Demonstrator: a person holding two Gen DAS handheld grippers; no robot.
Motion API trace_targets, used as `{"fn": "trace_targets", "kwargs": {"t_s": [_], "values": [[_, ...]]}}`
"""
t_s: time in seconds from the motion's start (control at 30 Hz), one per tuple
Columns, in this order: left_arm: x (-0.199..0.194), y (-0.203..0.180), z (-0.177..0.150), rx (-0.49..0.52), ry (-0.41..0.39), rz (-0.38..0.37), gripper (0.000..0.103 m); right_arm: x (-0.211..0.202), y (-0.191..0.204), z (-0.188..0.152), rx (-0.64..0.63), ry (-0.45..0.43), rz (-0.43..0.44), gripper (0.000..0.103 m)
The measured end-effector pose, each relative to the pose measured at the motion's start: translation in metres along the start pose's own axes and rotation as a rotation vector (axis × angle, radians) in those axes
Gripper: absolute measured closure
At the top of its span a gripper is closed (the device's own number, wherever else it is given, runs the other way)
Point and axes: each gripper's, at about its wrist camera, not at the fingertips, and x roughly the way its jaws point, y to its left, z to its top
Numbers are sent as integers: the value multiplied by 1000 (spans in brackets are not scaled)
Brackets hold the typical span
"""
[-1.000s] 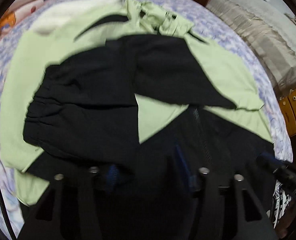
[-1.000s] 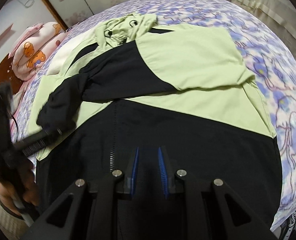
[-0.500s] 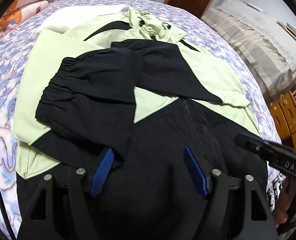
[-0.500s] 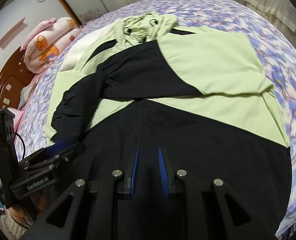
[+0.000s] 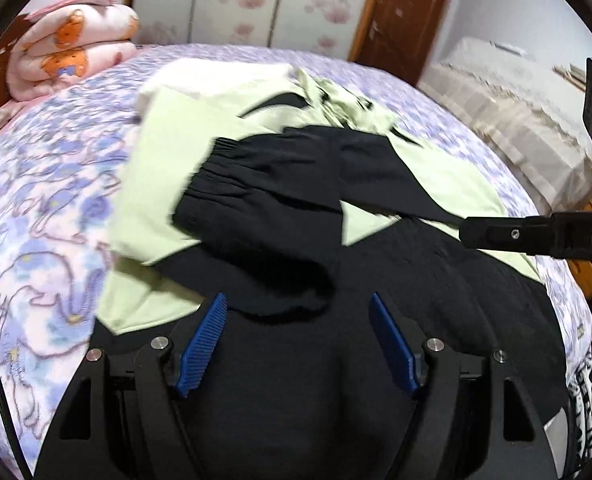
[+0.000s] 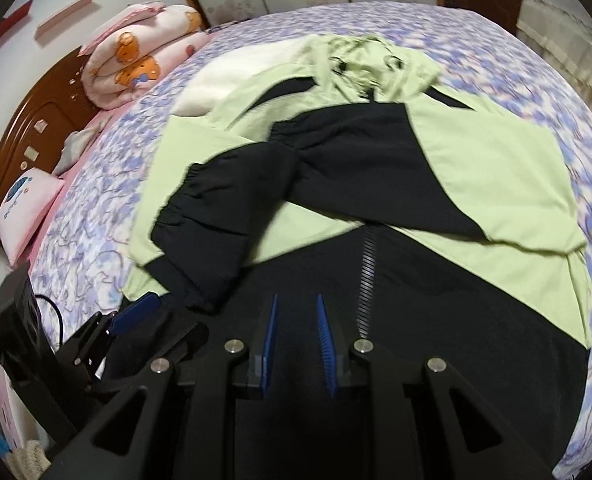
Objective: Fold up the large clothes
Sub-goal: 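Grasp the folded sleeves and side with the right tool while the left tool presses the jacket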
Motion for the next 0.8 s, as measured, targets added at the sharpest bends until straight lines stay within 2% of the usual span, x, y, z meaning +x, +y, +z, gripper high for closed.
{"fn": "trace_targets", "kwargs": {"t_s": [0.17,0.23,0.33,0.67,0.8], "values": [[6,33,-12,-86,5,22,31,11,31,6,-68,12,3,83],[7,43,-15,-111,5,17,31,17,41,8,-93,15,0,74],[9,55,-14,-156,-16,-13,31,27,57,11,-131,20,3,67],[15,92,-9,-288,-52,-36,31,60,78,36,-112,70,68,67],[18,92,-6,-285,-64,-32,31,75,88,46,-127,88,64,67]]}}
